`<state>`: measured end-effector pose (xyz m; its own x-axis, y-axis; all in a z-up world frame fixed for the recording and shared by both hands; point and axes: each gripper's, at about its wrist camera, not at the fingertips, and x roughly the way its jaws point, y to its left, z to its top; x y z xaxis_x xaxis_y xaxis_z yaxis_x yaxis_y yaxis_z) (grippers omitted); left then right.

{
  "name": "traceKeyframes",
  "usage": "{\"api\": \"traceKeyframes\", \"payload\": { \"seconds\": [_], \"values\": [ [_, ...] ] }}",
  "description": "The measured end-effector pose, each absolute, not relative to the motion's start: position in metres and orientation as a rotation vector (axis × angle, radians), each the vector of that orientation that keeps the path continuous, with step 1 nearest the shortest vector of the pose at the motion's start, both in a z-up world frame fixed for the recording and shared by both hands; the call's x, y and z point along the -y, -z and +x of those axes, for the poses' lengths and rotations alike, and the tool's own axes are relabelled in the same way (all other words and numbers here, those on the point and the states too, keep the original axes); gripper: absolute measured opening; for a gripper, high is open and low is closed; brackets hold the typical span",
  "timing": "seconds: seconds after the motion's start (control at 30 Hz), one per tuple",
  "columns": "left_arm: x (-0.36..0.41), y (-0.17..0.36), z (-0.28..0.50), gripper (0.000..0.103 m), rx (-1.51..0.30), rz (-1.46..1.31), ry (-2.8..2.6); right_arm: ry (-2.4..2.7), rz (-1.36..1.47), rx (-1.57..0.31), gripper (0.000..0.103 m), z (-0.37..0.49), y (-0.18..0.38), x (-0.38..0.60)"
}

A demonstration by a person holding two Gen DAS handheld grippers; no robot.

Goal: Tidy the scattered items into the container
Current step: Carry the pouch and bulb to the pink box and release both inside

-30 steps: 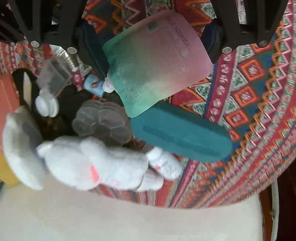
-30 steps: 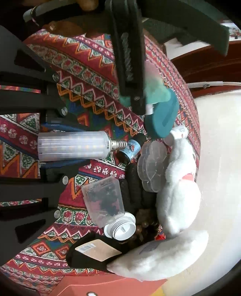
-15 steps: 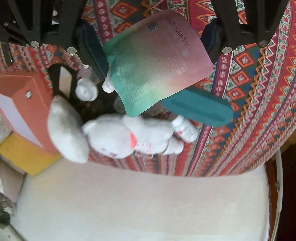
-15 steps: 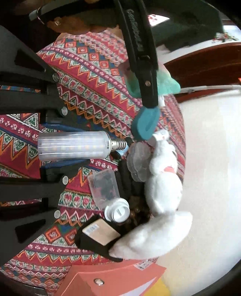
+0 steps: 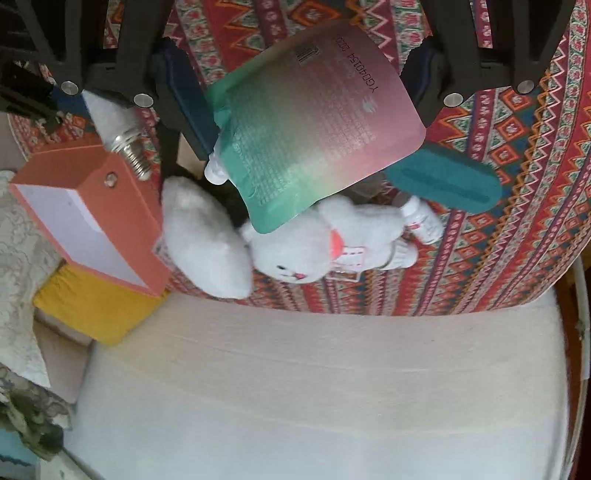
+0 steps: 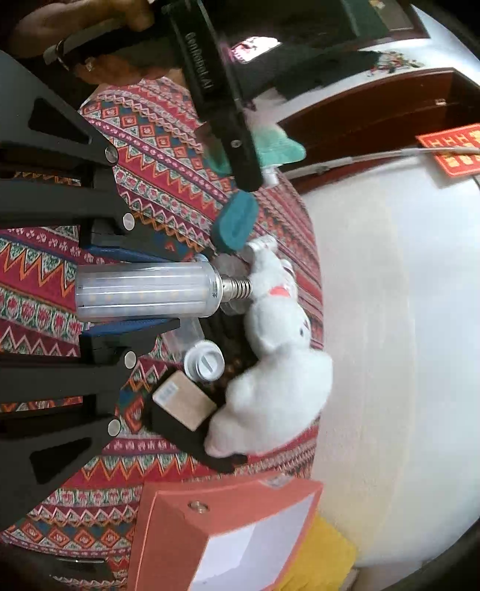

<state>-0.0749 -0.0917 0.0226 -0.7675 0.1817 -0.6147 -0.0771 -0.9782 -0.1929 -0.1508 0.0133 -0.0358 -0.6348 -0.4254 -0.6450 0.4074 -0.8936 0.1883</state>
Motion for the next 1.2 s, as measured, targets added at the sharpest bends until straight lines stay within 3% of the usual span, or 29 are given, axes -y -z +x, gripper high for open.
{"api": "traceKeyframes", "payload": {
  "seconds": [0.8,1.2],
  "values": [
    [-0.076,-0.075,-0.075,0.075,0.022,-0.883,-2.665,2.726,0.79,0.279,0.029,-0.112,-0.026,-0.168],
    [-0.156,-0.098,-0.162,0.075,-0.018,-0.862,-2.591,3.031,0.707,0.299,0.029,-0.165,-0.078,-0.251]
  ]
}}
